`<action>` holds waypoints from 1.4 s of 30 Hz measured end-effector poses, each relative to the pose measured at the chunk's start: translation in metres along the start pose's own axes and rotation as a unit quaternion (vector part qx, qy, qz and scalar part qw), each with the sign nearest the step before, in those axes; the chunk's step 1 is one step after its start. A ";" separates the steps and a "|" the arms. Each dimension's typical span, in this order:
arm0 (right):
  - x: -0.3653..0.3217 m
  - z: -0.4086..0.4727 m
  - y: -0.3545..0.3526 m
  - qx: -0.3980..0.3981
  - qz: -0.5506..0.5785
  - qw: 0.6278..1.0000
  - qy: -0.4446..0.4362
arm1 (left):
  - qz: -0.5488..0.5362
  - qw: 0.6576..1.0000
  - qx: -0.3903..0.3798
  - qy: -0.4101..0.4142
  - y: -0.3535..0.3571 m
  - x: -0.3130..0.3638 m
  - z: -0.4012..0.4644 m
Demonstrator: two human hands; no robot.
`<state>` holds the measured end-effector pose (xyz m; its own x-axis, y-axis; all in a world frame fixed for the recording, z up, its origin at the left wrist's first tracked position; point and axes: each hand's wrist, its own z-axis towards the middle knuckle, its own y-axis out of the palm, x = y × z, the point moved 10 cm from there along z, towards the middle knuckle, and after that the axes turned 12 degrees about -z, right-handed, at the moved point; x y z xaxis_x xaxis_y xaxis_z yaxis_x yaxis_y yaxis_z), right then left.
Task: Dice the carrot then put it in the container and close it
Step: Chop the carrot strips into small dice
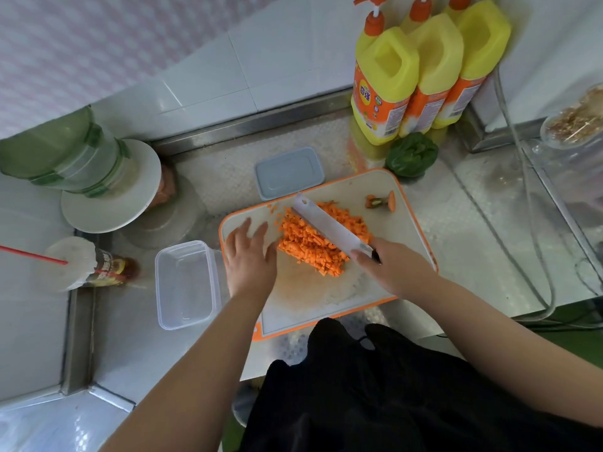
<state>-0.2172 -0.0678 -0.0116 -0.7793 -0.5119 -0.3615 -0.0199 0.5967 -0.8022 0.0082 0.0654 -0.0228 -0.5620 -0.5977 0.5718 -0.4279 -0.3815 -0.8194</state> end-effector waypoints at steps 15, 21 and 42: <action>-0.022 -0.007 0.003 0.050 -0.064 0.996 -0.040 | 0.026 0.991 -0.103 -0.085 0.031 -0.030 -0.038; -0.034 -0.012 0.005 0.073 -0.082 0.993 -0.048 | -0.150 0.980 0.088 -0.101 -0.006 -0.016 -0.070; -0.001 -0.034 -0.015 0.176 -0.096 0.980 -0.012 | 0.151 0.961 -0.199 0.118 0.063 0.086 -0.040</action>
<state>-0.2377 -0.0556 0.0167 -0.7678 -0.6102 -0.1952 0.0562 0.2393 -0.9693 -0.0957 0.0175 -0.0237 -0.8284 -0.4435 0.3421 -0.4300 0.1124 -0.8958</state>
